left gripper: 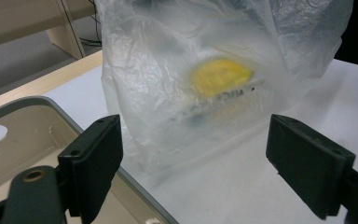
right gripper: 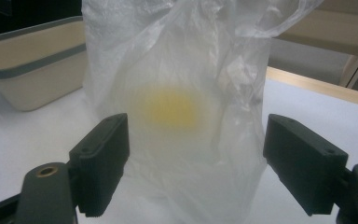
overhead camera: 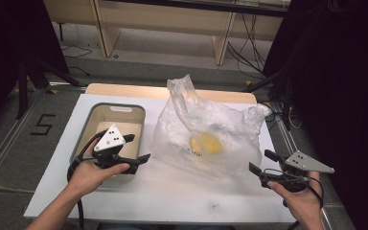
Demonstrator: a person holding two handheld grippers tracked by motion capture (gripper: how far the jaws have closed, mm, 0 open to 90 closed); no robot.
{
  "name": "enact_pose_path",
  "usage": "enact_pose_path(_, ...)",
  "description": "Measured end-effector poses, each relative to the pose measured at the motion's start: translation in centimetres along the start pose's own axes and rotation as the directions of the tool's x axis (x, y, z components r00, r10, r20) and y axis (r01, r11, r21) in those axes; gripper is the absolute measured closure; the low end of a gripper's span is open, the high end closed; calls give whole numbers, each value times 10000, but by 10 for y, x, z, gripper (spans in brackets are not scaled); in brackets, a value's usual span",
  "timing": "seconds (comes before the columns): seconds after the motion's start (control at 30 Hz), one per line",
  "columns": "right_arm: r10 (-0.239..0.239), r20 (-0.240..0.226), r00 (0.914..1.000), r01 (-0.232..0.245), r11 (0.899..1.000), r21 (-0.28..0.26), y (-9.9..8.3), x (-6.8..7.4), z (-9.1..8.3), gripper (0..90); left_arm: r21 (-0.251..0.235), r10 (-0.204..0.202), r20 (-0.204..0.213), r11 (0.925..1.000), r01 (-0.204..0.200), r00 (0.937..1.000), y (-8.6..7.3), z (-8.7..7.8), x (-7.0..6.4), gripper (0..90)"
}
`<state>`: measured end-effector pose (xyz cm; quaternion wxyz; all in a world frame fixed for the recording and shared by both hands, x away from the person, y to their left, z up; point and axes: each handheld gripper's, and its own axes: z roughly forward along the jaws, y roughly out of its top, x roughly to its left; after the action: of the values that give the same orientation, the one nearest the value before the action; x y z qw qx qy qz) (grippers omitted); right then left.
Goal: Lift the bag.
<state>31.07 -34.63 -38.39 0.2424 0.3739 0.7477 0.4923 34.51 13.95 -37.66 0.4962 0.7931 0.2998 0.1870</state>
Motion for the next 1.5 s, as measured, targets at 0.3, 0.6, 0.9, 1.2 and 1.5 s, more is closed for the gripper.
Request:
enact_pose_path(0.3, 69, -112, 9999, -67, 9997, 236, -10, 1, 2, 237, 197, 58, -70, 9998, -57, 10000, -10, 1, -2, 179)
enact_pose_path(0.6, 56, -99, 9999, -52, 9992, 385, -13, 0, 3, 237, 399, 219, -50, 9990, -216, 9997, -19, 4, -5, 172)
enact_pose_path(0.9, 35, -112, 9999, -30, 9990, 443, -15, 1, 4, 240, 471, 236, 9, 9986, -236, 9997, -22, 7, -7, 170)
enact_pose_path(1.2, 26, -151, 9999, -19, 9990, 446, -15, 1, 4, 240, 533, 251, 56, 9983, -253, 9997, -22, 9, -8, 168)
enact_pose_path(1.5, -3, -169, 9999, 9, 9993, 373, -13, 2, 4, 240, 536, 247, 117, 9982, -252, 9996, -22, 10, -9, 167)
